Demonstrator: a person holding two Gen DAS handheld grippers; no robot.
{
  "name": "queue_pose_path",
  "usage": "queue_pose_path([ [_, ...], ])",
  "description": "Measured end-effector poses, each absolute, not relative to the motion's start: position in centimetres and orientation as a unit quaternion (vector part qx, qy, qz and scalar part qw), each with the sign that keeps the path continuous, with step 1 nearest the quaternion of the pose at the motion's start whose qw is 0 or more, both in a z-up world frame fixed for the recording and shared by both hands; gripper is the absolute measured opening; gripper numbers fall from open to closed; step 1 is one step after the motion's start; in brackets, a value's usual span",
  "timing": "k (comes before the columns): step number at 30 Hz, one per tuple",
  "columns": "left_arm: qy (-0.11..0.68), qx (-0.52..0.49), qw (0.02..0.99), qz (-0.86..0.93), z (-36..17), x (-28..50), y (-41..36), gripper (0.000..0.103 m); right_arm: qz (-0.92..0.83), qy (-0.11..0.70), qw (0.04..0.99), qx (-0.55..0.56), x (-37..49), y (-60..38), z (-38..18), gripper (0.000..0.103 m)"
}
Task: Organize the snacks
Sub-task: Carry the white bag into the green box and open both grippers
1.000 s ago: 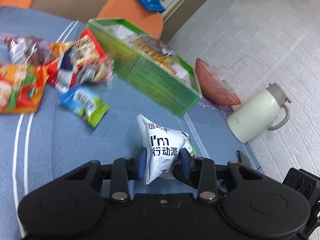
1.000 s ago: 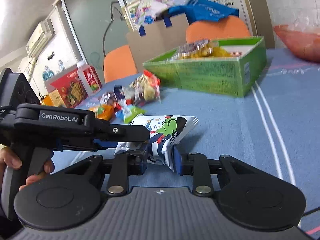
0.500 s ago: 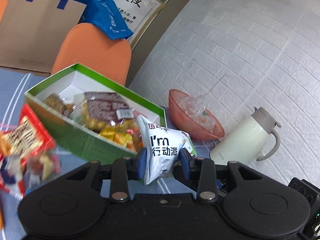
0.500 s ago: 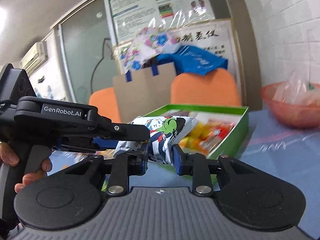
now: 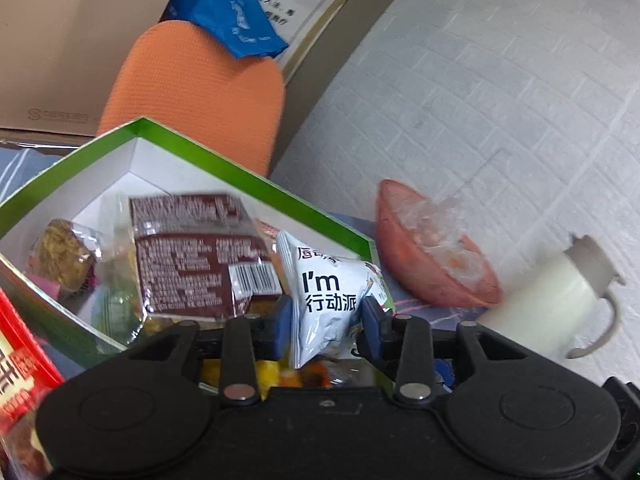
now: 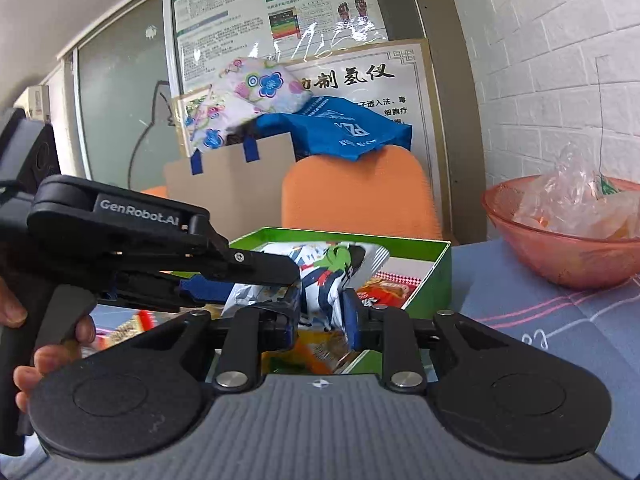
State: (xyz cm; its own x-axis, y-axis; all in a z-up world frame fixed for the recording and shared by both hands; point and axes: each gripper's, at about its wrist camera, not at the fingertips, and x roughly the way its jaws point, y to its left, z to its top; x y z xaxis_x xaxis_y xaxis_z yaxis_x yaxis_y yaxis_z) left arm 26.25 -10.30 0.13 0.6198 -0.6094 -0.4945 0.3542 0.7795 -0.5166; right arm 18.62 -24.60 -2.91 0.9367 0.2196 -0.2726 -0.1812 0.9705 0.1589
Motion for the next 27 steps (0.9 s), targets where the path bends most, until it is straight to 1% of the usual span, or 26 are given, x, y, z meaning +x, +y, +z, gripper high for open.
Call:
queue_pose_path([
  [1, 0.343, -0.188, 0.883, -0.261, -0.2, 26.5, -10.2, 0.084, 0.101, 0.153, 0.981, 0.058, 19.2, -24.3, -3.3, 0.044],
  [2, 0.336, -0.187, 0.885, -0.264, -0.3, 26.3, -9.9, 0.084, 0.097, 0.159, 0.981, 0.049, 19.5, -24.1, -3.5, 0.052],
  [3, 0.331, -0.186, 0.885, -0.269, -0.2, 25.8, -9.6, 0.098, 0.090, 0.159, 0.982, 0.039, 19.3, -23.9, -3.6, 0.062],
  [4, 0.330, -0.191, 0.885, -0.269, -0.1, 25.3, -9.2, 0.103, 0.083, 0.153, 0.984, 0.028, 18.8, -23.6, -3.5, 0.071],
  [5, 0.326, -0.198, 0.885, -0.267, 0.1, 24.7, -8.8, 0.103, 0.079, 0.139, 0.987, 0.019, 18.1, -23.5, -3.4, 0.096],
  [6, 0.318, -0.203, 0.887, -0.266, 0.3, 23.9, -8.4, 0.103, 0.074, 0.124, 0.989, 0.011, 17.5, -23.5, -3.2, 0.103],
  [9, 0.291, -0.197, 0.898, -0.265, 1.4, 21.1, -7.3, 0.103, 0.070, 0.110, 0.991, -0.007, 15.7, -22.8, -2.1, 0.103],
  [12, 0.272, -0.197, 0.906, -0.258, 2.2, 17.8, -5.7, 0.103, 0.092, 0.094, 0.991, 0.005, 14.0, -22.3, -1.4, 0.103],
  [16, 0.263, -0.203, 0.913, -0.235, 2.0, 12.9, -2.5, 0.103, 0.125, 0.096, 0.987, 0.021, 11.6, -21.1, -1.1, 0.103],
  [21, 0.275, -0.206, 0.923, -0.174, 0.0, 8.4, 1.7, 0.103, 0.180, 0.131, 0.974, 0.031, 10.0, -18.5, -1.9, 0.103],
  [27, 0.294, -0.221, 0.927, -0.080, -2.3, 5.9, 7.8, 0.103, 0.243, 0.177, 0.953, 0.035, 9.4, -14.5, -2.8, 0.103],
])
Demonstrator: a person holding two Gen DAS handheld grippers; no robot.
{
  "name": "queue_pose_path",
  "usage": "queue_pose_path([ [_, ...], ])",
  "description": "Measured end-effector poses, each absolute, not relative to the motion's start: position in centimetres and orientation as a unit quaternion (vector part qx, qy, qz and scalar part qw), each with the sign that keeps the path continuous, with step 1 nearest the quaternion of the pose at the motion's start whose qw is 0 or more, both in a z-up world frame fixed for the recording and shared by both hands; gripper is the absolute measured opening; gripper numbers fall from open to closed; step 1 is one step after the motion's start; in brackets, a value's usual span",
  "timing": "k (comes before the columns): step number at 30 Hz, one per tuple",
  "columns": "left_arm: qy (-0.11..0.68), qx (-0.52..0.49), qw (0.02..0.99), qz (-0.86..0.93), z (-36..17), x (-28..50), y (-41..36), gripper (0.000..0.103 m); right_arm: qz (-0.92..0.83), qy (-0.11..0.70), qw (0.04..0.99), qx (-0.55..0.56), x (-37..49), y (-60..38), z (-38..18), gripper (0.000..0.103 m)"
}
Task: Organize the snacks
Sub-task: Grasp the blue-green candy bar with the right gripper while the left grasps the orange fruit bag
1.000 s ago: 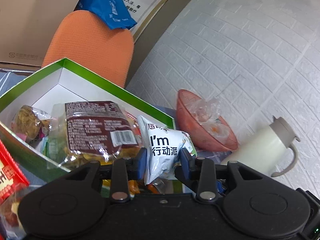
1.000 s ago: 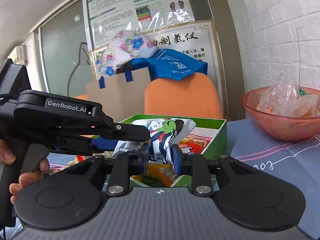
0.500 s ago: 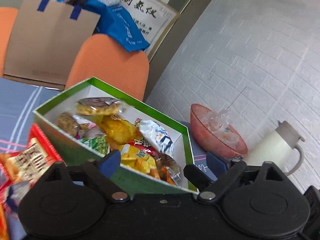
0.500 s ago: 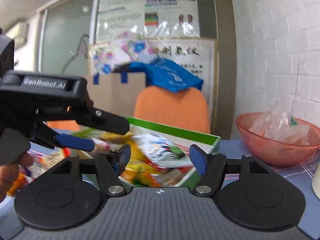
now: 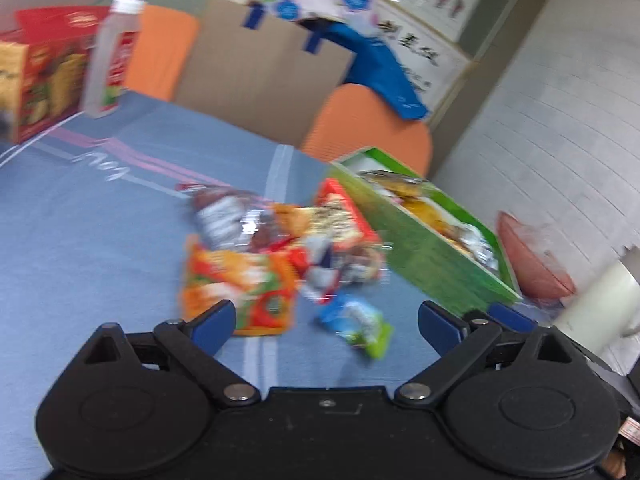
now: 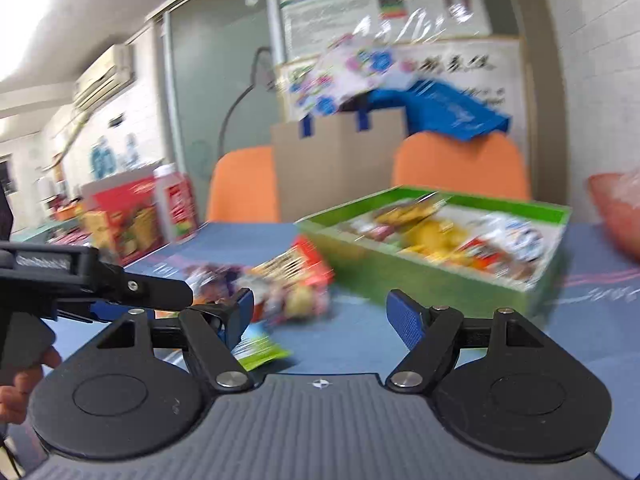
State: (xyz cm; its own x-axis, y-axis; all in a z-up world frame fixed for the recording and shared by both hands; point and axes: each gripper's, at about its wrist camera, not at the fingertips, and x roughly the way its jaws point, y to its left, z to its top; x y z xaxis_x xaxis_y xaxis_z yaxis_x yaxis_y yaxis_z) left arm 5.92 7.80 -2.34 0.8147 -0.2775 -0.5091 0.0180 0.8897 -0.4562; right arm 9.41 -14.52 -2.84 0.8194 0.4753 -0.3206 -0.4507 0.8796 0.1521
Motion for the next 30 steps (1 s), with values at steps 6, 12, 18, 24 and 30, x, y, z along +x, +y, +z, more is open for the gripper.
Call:
queue_pose_path([
  [6, 0.286, -0.243, 0.926, -0.048, -2.6, 4.1, 12.0, 0.103, 0.290, 0.205, 0.935, -0.004, 9.7, -10.1, -3.4, 0.103],
  [12, 0.291, -0.247, 0.921, -0.071, -2.9, 2.7, 12.6, 0.103, 0.277, 0.225, 0.930, -0.086, 12.6, -6.9, -4.4, 0.103],
  [18, 0.292, -0.228, 0.923, -0.100, -2.5, 2.9, 11.5, 0.103, 0.269, 0.285, 0.916, -0.081, 14.0, -7.3, -5.9, 0.061],
  [24, 0.297, -0.219, 0.920, -0.132, -2.4, 4.5, 9.2, 0.103, 0.260, 0.295, 0.918, -0.041, 10.8, -9.7, -5.8, 0.053],
  [30, 0.288, -0.189, 0.929, -0.136, -1.1, 7.4, 6.7, 0.103, 0.254, 0.296, 0.921, -0.001, 8.6, -11.1, -5.9, 0.056],
])
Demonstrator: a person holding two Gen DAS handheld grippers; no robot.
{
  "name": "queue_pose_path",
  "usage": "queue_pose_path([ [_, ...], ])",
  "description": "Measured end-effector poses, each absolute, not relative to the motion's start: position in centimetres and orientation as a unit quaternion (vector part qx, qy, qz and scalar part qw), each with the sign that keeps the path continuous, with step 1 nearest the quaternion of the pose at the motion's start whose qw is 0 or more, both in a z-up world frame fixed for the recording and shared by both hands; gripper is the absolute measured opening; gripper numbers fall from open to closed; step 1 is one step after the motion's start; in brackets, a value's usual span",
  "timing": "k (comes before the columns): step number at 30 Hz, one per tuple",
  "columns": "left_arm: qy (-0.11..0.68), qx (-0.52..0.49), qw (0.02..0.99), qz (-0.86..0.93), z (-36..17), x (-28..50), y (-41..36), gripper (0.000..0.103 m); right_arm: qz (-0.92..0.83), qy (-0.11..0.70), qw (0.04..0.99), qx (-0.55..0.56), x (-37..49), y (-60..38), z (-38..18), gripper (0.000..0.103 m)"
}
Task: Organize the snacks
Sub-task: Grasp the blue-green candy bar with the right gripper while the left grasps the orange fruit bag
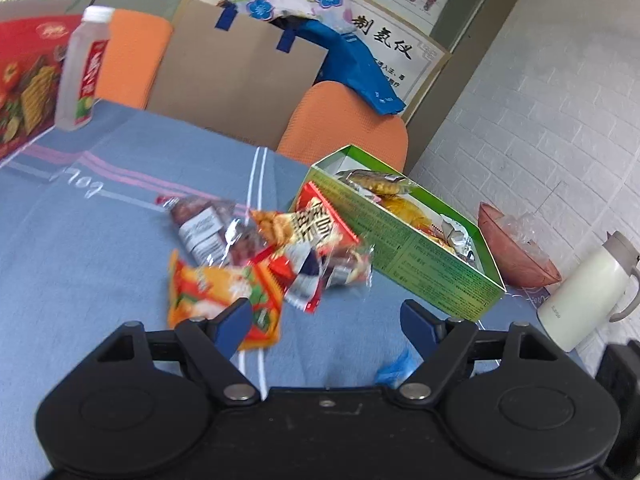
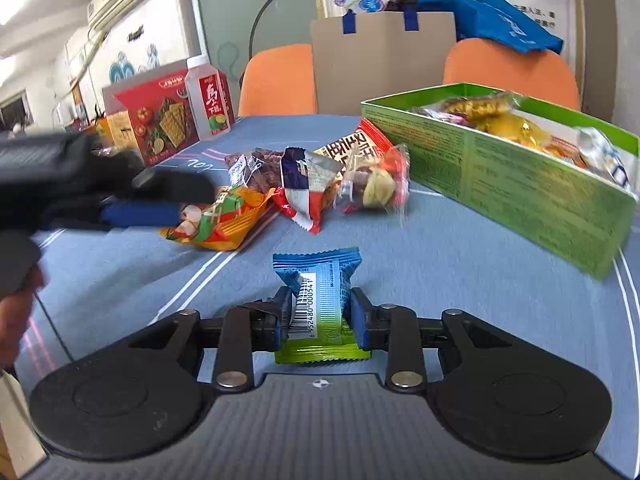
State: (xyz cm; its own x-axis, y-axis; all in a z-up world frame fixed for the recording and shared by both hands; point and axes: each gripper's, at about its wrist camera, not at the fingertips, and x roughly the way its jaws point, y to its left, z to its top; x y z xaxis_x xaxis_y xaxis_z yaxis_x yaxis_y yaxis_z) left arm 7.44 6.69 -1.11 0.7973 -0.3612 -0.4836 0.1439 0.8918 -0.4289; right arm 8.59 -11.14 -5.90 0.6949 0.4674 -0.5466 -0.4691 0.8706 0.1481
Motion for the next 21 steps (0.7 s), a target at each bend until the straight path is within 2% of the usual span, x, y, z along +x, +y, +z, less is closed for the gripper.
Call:
queue_pose_path([
  [1, 0.286, -0.184, 0.931, -0.132, -0.9, 7.8, 6.5, 0.103, 0.249, 0.294, 0.923, 0.002, 8.3, -11.4, -5.9, 0.059],
  [5, 0.287, -0.176, 0.934, -0.122, -1.0, 8.1, 6.3, 0.103, 0.240, 0.297, 0.924, 0.009, 7.6, -12.2, -6.0, 0.086],
  [13, 0.290, -0.183, 0.939, -0.029, -2.0, 8.7, 9.8, 0.103, 0.253, 0.291, 0.923, 0.018, 7.3, -12.2, -6.0, 0.087],
  [21, 0.329, -0.190, 0.924, -0.048, -4.0, 10.4, 9.9, 0.103, 0.255, 0.296, 0.920, 0.019, 7.2, -11.8, -6.2, 0.087],
])
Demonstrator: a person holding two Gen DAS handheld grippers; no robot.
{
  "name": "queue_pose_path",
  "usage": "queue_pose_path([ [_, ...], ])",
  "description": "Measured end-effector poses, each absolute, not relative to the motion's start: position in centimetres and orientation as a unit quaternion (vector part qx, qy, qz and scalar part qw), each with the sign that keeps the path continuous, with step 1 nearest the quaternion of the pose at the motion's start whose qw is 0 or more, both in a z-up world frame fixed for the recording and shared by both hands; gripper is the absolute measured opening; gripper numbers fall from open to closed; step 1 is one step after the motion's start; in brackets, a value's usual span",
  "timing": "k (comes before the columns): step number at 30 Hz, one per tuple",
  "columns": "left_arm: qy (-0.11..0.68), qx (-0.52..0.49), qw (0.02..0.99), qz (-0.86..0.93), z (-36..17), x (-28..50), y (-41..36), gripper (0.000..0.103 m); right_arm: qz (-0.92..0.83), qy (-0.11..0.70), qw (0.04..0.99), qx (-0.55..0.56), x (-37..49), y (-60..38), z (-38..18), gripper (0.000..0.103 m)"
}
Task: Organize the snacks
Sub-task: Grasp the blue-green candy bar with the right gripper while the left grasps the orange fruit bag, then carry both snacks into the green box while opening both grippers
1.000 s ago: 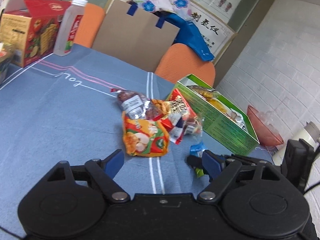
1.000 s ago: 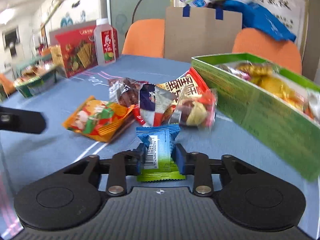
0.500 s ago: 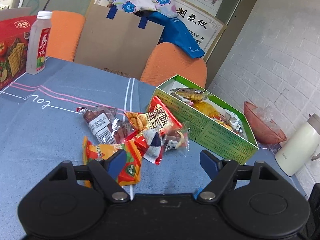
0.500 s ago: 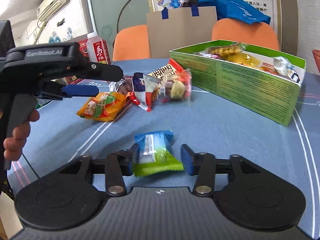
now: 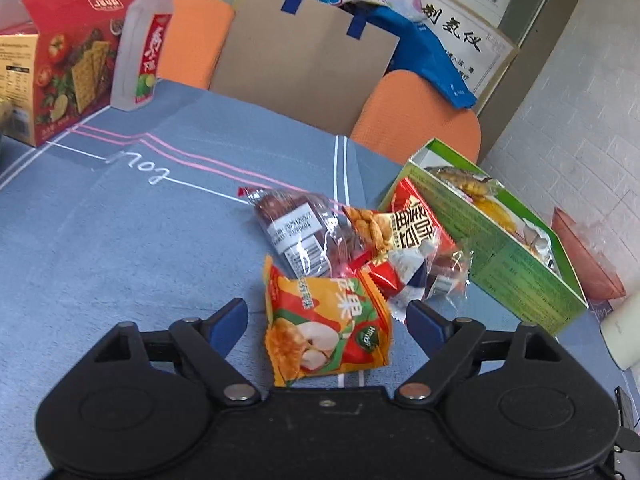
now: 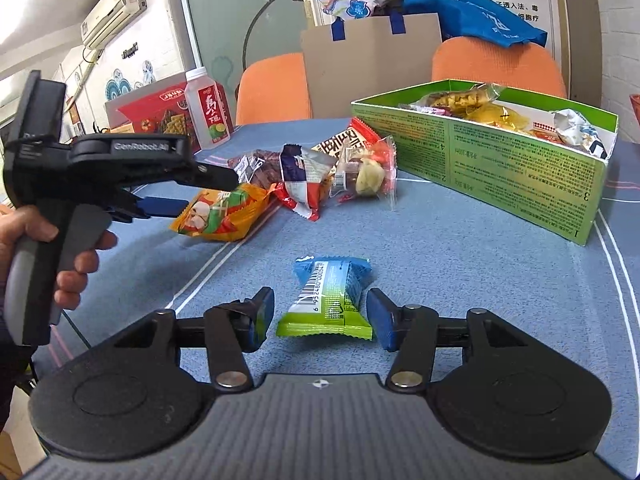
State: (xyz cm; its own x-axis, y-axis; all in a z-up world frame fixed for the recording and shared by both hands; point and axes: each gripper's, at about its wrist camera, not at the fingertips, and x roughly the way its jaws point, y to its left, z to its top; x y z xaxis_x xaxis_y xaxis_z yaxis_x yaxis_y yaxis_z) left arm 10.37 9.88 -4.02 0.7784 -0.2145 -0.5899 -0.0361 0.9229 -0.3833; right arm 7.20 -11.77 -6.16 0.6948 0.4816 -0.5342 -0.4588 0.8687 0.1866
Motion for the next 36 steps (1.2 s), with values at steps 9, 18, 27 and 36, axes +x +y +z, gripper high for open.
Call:
queue_pose_path([
  [9, 0.334, -0.198, 0.919, -0.069, -4.5, 9.8, 9.7, 0.101, 0.256, 0.294, 0.921, 0.019, 6.9, -11.7, -6.2, 0.087],
  [18, 0.329, -0.184, 0.922, -0.084, -4.5, 9.4, 8.2, 0.081, 0.268, 0.294, 0.917, 0.025, 7.0, -11.4, -6.1, 0.076],
  [27, 0.301, -0.234, 0.914, -0.137, -1.9, 7.1, 8.2, 0.080, 0.261, 0.246, 0.933, 0.035, 6.3, -12.5, -4.1, 0.072],
  [36, 0.242, -0.222, 0.924, -0.196, 3.9, 9.8, 4.3, 0.080, 0.202, 0.165, 0.965, 0.035, 8.7, -15.8, -0.4, 0.073],
])
